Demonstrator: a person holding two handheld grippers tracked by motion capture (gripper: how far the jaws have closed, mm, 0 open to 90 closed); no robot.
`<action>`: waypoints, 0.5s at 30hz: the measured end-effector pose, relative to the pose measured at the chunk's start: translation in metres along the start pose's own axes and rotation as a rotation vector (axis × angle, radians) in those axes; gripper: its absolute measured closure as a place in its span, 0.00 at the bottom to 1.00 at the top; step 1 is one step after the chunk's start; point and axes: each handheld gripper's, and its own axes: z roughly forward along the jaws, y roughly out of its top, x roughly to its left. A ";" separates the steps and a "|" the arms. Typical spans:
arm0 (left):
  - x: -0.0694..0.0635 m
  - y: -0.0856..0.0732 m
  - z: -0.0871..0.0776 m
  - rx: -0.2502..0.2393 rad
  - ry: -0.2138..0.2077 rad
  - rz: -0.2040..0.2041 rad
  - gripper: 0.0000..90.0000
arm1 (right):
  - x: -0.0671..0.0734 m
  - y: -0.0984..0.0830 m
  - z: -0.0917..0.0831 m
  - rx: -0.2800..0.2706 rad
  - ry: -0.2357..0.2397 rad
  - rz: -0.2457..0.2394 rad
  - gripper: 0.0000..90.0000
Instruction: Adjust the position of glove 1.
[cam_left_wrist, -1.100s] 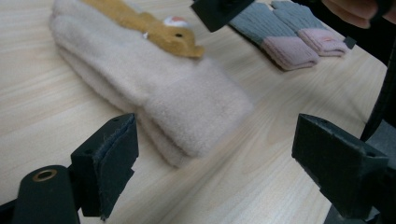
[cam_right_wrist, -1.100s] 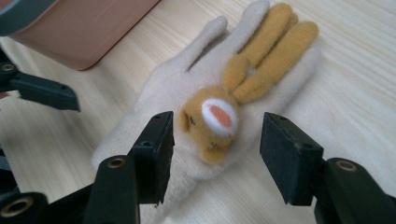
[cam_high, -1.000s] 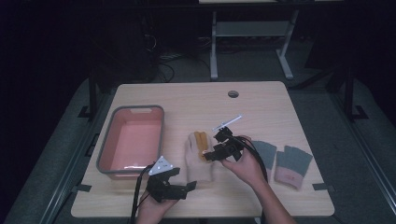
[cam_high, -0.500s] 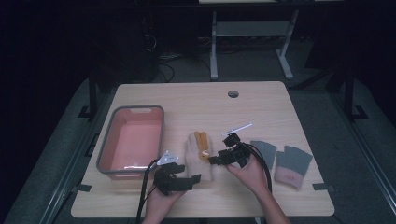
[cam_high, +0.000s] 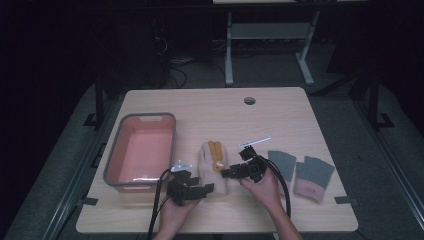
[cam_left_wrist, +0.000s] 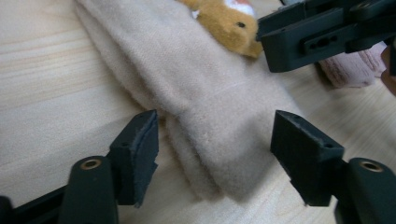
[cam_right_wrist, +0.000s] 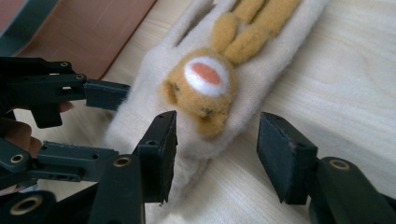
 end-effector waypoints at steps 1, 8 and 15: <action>0.001 0.000 0.001 0.007 -0.001 -0.006 0.39 | -0.001 -0.001 0.003 -0.004 0.008 0.012 0.54; 0.002 -0.002 0.004 0.021 -0.004 -0.014 0.46 | -0.002 -0.005 0.012 -0.017 0.019 0.044 0.56; 0.002 -0.002 0.006 0.031 -0.017 -0.002 0.53 | -0.002 -0.008 0.018 -0.021 0.007 0.089 0.57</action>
